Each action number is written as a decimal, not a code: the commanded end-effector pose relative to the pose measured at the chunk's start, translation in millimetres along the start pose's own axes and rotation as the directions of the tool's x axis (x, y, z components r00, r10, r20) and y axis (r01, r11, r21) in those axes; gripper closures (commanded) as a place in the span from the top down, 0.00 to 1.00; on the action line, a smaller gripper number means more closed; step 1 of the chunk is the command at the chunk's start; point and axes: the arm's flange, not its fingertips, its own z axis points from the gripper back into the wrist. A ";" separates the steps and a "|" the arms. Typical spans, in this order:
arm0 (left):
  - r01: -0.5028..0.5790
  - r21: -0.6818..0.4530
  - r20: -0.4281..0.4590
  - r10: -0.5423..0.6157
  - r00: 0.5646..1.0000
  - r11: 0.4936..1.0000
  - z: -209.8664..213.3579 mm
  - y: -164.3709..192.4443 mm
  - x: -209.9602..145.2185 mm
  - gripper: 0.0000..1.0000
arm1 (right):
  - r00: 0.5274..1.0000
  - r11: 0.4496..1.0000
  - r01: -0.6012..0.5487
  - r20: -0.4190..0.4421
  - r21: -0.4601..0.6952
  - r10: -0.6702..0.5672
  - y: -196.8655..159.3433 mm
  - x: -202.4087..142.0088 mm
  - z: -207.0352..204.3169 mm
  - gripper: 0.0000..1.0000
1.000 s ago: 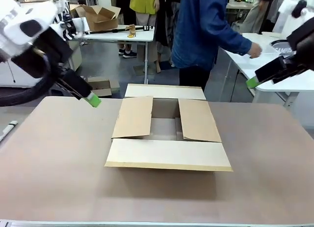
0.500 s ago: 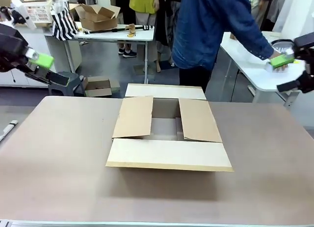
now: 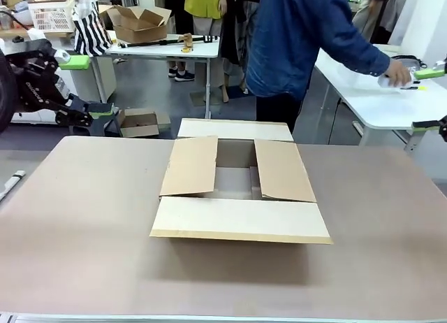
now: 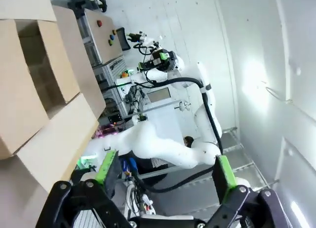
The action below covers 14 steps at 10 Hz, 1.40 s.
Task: Pack the gift set into the box.
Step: Place both hands on the side flaps of the Package Box and spread them outward.
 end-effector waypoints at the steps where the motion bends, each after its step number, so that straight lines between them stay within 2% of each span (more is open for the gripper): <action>1: 0.019 -0.104 -0.023 -0.022 1.000 0.994 7.6 -2.6 -1.5 1.00 | 0.998 0.998 -0.058 -0.037 0.009 0.058 12.1 -12.6 -0.5 1.00; 5: 0.002 -0.074 -0.030 -0.004 1.000 0.997 8.1 -4.1 -5.1 1.00 | 0.998 0.998 -0.058 -0.037 0.009 0.058 12.1 -12.6 -0.5 1.00; 6: 0.022 0.106 -0.016 -0.020 1.000 0.994 4.7 -34.7 -10.7 1.00 | 0.998 0.998 -0.058 -0.037 0.009 0.058 12.1 -12.6 -0.5 1.00; 7: 0.032 0.273 -0.034 -0.023 0.999 0.961 -16.0 -52.7 -2.0 1.00 | 0.998 0.998 -0.058 -0.037 0.009 0.058 12.1 -12.6 -0.5 1.00; 8: 0.030 0.426 -0.096 0.012 0.995 0.904 -50.2 -58.0 19.7 1.00 | 0.998 0.998 -0.058 -0.037 0.009 0.058 12.1 -12.6 -0.5 1.00; 9: 0.037 0.579 -0.204 0.101 0.974 0.815 -96.3 -53.0 47.7 1.00 | 0.998 0.998 -0.058 -0.037 0.009 0.058 12.1 -12.6 -0.5 1.00; 10: 0.021 0.726 -0.227 0.210 0.951 0.687 -139.5 -40.0 68.7 1.00 | 0.998 0.998 -0.058 -0.037 0.009 0.058 12.1 -12.6 -0.5 1.00; 11: 0.049 0.814 -0.270 0.302 0.914 0.579 -175.2 -23.9 82.0 1.00 | 0.998 0.998 -0.058 -0.037 0.009 0.058 12.1 -12.6 -0.5 1.00; 12: 0.081 0.869 -0.248 0.288 0.925 0.488 -203.2 -7.2 89.2 1.00 | 0.998 0.998 -0.058 -0.037 0.009 0.058 12.1 -12.6 -0.5 1.00; 13: 0.134 0.898 -0.283 0.317 0.905 0.420 -227.9 12.1 87.6 1.00 | 0.998 0.998 -0.058 -0.037 0.009 0.058 12.1 -12.6 -0.5 1.00; 14: 0.161 0.925 -0.283 0.340 0.897 0.345 -244.0 28.9 83.6 1.00 | 0.998 0.998 -0.058 -0.037 0.009 0.058 12.1 -12.6 -0.5 1.00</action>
